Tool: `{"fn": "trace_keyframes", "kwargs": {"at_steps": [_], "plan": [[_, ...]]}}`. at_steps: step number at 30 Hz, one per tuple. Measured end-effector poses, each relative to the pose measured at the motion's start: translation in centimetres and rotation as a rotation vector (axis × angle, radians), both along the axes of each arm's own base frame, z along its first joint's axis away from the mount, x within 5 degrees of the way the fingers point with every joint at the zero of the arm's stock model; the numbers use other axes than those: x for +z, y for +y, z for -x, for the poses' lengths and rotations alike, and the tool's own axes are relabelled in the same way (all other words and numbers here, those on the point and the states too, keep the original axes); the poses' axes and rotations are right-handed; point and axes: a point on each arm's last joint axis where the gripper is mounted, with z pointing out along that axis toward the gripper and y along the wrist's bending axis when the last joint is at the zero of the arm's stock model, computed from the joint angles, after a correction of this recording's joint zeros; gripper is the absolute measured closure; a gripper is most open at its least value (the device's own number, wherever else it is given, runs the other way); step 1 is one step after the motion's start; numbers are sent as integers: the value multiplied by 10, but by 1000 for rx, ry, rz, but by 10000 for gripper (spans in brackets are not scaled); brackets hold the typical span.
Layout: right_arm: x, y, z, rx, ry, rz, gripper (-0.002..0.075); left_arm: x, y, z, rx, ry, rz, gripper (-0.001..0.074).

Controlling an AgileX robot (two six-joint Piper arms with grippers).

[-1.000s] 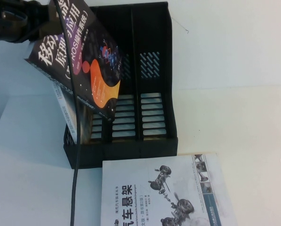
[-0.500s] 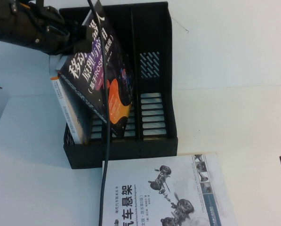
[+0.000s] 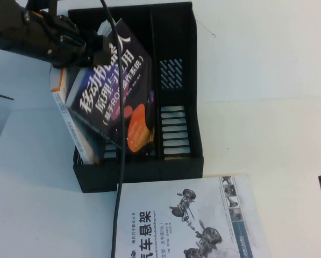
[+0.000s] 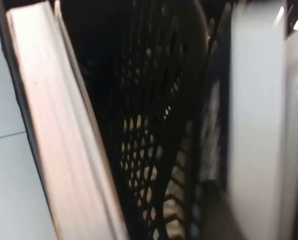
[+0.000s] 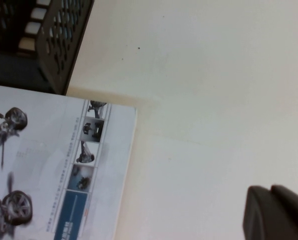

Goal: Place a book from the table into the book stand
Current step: Place the book on the book shelf

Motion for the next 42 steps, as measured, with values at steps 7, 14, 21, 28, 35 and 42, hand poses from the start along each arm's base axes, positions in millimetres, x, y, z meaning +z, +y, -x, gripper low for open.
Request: {"fn": "trace_keyframes", "kwargs": {"at_steps": [7,14,21,28,35,42], "plan": [[0,1,0,2,-5,-7,727,14,-2,-1,4,-30,39,284],[0,1,0,-3,-1,-17,727,36,-4,1,-12,-68,71,381],[0,1,0,-5,0,-20,727,49,-4,8,-62,-36,36,669],[1,9,2,31,20,-113,727,45,7,21,-78,85,-141,731],[3,19,3,95,13,-203,727,42,18,29,-37,166,-253,735],[5,20,2,100,2,-217,727,37,16,24,-35,163,-252,736]]}}
